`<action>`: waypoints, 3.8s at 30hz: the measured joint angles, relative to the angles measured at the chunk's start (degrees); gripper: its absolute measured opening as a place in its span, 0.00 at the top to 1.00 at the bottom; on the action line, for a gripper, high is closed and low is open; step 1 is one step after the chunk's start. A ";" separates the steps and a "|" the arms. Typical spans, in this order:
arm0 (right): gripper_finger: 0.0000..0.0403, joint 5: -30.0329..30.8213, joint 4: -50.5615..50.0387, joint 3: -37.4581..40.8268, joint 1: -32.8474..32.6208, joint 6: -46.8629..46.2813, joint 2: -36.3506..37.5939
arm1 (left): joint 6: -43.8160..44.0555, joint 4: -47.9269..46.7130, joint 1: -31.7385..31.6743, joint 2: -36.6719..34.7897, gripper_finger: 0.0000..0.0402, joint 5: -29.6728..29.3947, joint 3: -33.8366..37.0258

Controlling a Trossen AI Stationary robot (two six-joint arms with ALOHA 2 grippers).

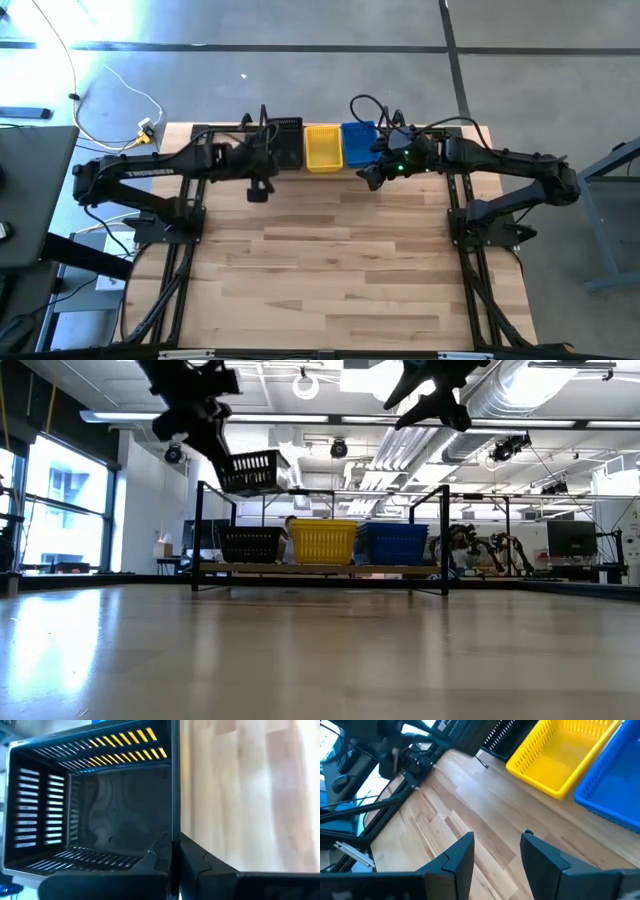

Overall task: Stack baskets on shelf by color
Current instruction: Stack the black bin on top of the blue bin on the shelf, then return to Home Position

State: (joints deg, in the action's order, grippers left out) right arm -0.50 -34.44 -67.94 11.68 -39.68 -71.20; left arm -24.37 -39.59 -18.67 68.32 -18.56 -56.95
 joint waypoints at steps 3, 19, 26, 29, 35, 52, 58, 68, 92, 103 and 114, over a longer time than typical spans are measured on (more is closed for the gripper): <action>0.64 0.51 0.00 0.00 -0.02 0.08 0.00 | -1.70 0.33 -3.73 1.70 1.00 1.99 0.00; 0.64 1.73 0.00 0.02 -0.02 -2.93 -0.02 | -5.89 3.82 -11.57 9.96 1.00 4.60 0.00; 0.64 1.87 0.00 0.02 -0.02 -3.83 -0.04 | -7.09 4.00 -12.40 12.06 1.00 6.05 0.00; 0.64 1.87 0.00 0.02 -0.02 -3.83 -0.04 | -7.31 4.26 -12.40 12.08 1.00 6.07 0.00; 0.64 1.85 0.00 0.04 -0.02 -4.38 -0.04 | -6.15 6.76 -12.42 12.08 0.92 5.81 0.00; 0.64 4.12 0.00 0.09 -0.07 -6.37 -0.04 | -3.83 -1.12 -10.03 11.48 0.68 6.20 -8.58; 0.64 7.03 0.00 0.09 -0.07 -4.38 -0.04 | 10.25 -3.83 -8.72 5.55 0.68 16.62 -8.99; 0.64 6.37 0.00 0.09 -0.07 -0.79 -0.04 | 24.68 4.49 0.14 -13.27 0.68 16.43 2.82; 0.64 5.19 8.86 0.09 -0.07 5.98 6.78 | 37.33 21.40 13.90 -52.50 0.68 5.89 39.10; 0.64 6.35 8.86 0.38 -0.09 18.92 21.77 | 37.78 21.95 13.90 -62.66 0.68 6.36 46.94; 0.64 6.05 19.94 20.71 -0.09 20.48 38.89 | 37.73 26.99 13.81 -62.86 0.68 6.37 51.56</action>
State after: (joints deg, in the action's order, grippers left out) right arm 5.55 -14.50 -47.23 11.60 -19.20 -32.31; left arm 13.37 -12.60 -4.86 5.46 -12.19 -5.39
